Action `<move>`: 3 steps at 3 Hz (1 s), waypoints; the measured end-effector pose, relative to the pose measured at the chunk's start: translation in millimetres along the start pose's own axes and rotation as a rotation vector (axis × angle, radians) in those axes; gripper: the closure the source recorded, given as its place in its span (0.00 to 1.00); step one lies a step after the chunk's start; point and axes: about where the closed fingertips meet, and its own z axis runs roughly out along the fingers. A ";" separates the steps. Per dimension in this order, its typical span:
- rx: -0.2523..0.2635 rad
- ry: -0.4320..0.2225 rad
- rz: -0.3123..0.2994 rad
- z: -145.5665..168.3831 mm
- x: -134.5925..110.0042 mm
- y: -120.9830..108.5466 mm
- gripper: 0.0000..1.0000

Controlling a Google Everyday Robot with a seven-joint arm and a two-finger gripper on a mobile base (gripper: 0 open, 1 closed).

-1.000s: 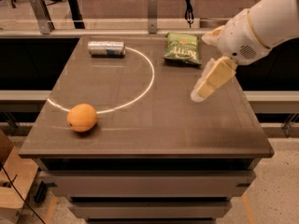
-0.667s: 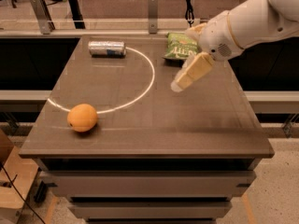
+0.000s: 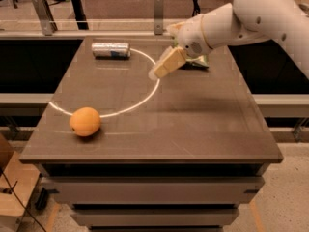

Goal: Pick redbull can

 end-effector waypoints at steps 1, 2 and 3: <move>0.023 -0.038 0.054 23.5 -5.6 -25.5 0.00; 0.025 -0.043 0.061 26.5 -6.9 -28.7 0.00; 0.018 -0.048 0.069 33.3 -6.7 -27.7 0.00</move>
Offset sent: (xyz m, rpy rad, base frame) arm 0.0304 0.0126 -0.0013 0.0525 0.0145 -0.0346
